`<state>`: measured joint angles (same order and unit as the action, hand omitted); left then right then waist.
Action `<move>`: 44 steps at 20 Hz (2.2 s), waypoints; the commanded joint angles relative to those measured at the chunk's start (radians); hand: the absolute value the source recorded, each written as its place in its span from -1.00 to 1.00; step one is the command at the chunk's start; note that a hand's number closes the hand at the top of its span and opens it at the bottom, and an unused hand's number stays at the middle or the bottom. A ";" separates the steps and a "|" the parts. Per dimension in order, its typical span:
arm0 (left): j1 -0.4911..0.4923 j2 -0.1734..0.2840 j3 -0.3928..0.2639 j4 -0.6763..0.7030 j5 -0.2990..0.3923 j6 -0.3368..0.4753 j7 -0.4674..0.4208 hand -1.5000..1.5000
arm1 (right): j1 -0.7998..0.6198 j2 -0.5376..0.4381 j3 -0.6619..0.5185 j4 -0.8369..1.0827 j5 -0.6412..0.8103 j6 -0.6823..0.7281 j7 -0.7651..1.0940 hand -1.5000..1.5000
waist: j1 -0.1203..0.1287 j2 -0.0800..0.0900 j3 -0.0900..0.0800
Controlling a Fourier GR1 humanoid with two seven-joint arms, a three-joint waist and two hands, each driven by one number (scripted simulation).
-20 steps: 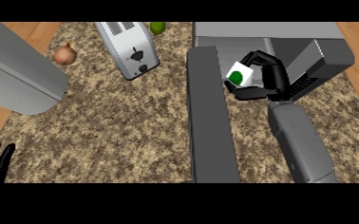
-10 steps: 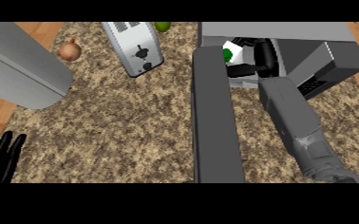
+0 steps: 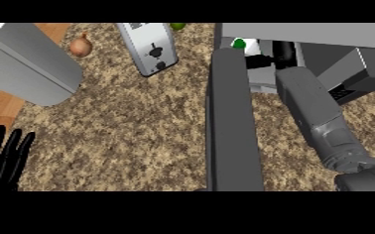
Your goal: Pick up the milk, place it into the microwave and close the microwave
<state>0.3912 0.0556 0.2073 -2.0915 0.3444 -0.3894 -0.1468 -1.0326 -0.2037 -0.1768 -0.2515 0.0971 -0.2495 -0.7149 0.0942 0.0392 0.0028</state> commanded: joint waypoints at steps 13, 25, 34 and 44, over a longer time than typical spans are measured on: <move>-0.091 0.019 -0.033 0.001 -0.083 0.027 0.031 -1.00 | -0.094 -0.049 -0.012 0.123 0.061 -0.421 0.033 -1.00 | 0.060 0.042 0.000; -0.127 0.018 -0.076 0.018 -0.127 0.025 0.043 -1.00 | -0.140 -0.038 -0.013 0.186 0.070 -0.391 0.122 -1.00 | 0.088 0.055 0.006; -0.138 0.004 -0.108 0.016 -0.162 0.031 0.036 -1.00 | -0.132 -0.017 -0.054 0.177 0.030 -0.277 0.103 -1.00 | 0.086 0.046 0.004; -0.123 -0.028 -0.159 0.006 -0.237 0.057 0.026 -1.00 | -0.070 -0.045 -0.065 0.176 0.024 -0.235 0.054 -1.00 | 0.060 0.030 0.004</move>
<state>0.2592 0.0391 0.0615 -2.0770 0.1341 -0.3427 -0.1095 -1.1286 -0.2416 -0.2351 -0.0694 0.1261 -0.4967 -0.6324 0.1597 0.0754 0.0066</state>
